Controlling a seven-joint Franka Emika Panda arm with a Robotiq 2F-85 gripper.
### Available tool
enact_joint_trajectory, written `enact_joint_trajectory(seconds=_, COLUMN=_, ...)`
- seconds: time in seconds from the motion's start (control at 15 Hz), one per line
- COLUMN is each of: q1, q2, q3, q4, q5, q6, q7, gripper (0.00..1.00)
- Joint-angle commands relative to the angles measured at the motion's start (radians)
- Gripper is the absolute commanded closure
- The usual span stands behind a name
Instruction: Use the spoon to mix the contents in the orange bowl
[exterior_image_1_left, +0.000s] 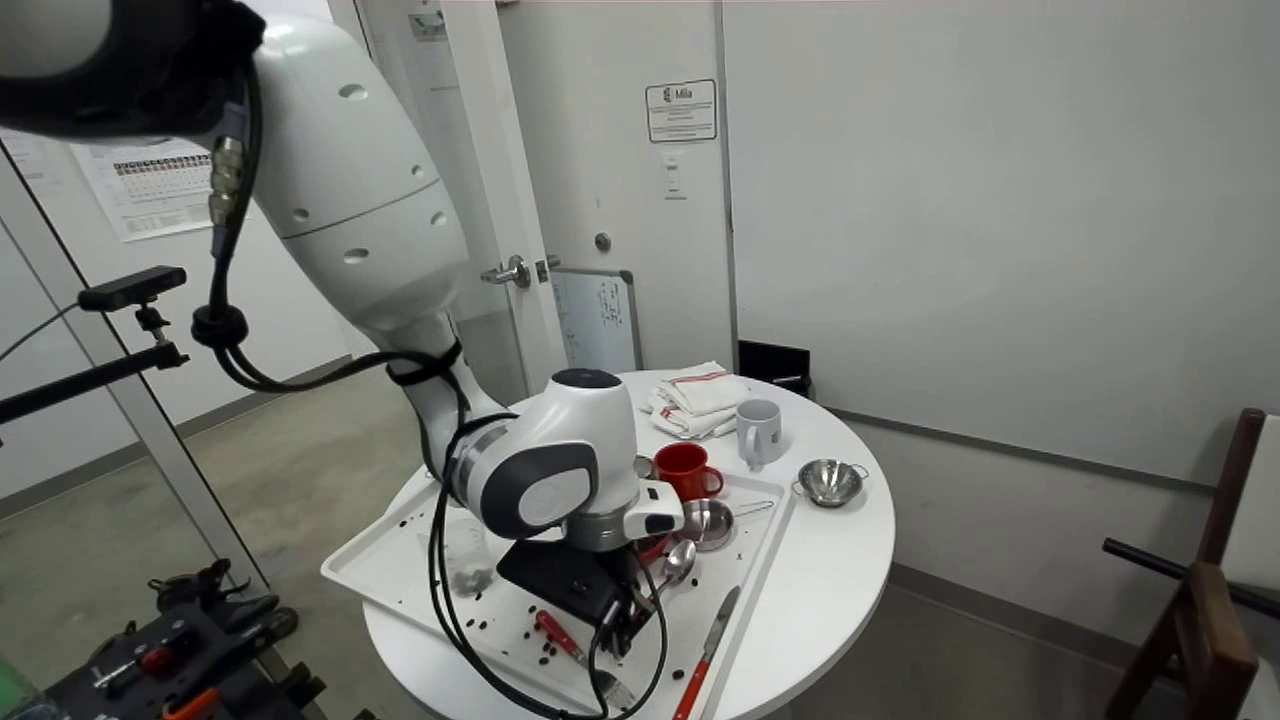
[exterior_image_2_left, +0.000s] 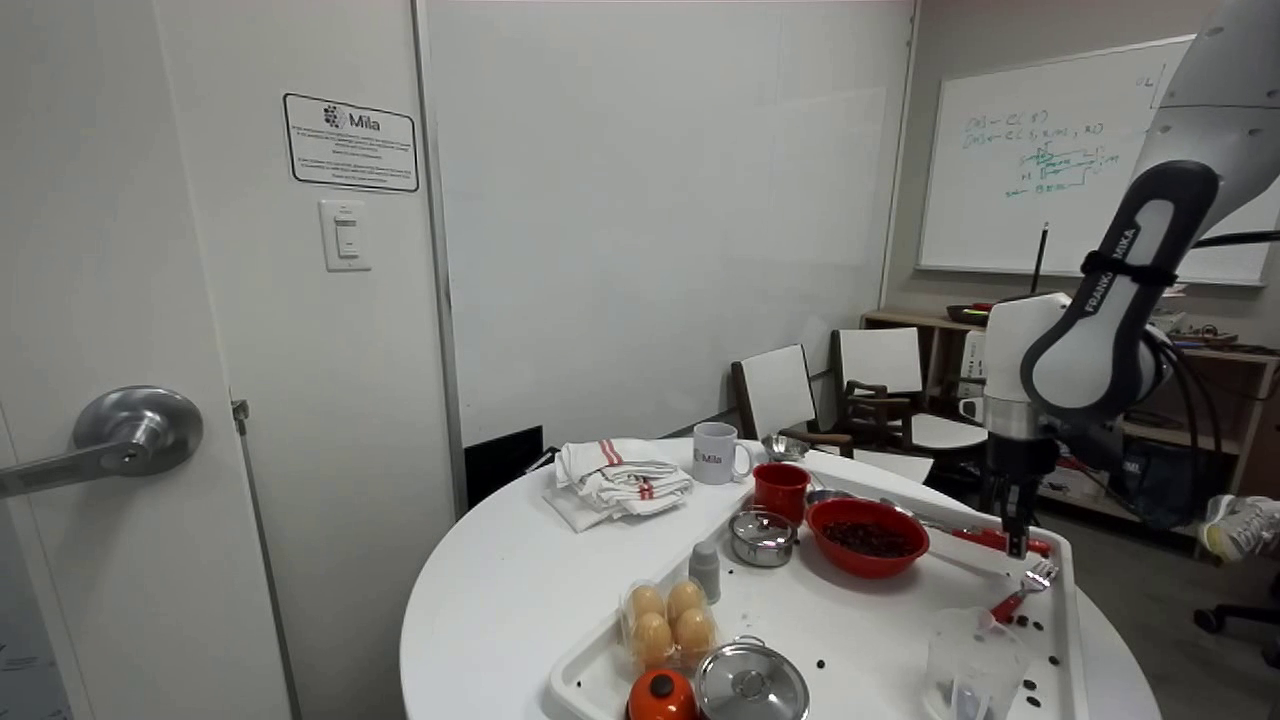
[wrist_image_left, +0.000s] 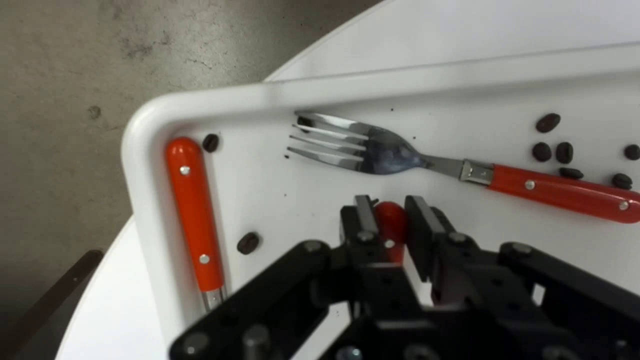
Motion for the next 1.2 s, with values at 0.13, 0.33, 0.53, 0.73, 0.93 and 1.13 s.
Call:
enact_joint_trajectory(seconds=0.13, q1=0.192, q2=-0.122, q3=-0.145, q4=-0.011, q5=0.026, q6=-0.15, q7=0.222, gripper=0.92)
enact_joint_trajectory(seconds=0.33, q1=0.3, q2=-0.149, q3=-0.222, q4=0.021, q5=-0.012, q6=-0.224, q7=0.348, gripper=0.92)
enact_joint_trajectory(seconds=0.53, q1=0.388, q2=-0.161, q3=-0.277, q4=0.086, q5=-0.085, q6=-0.417, q7=0.43, gripper=0.92)
enact_joint_trajectory(seconds=0.73, q1=0.414, q2=-0.176, q3=-0.265, q4=0.147, q5=-0.15, q6=-0.603, q7=0.457, gripper=0.92)
enact_joint_trajectory(seconds=0.93, q1=0.422, q2=-0.177, q3=-0.232, q4=0.214, q5=-0.208, q6=-0.758, q7=0.438, gripper=0.92)
enact_joint_trajectory(seconds=1.13, q1=0.416, q2=-0.143, q3=-0.174, q4=0.296, q5=-0.247, q6=-0.901, q7=0.347, gripper=0.92)
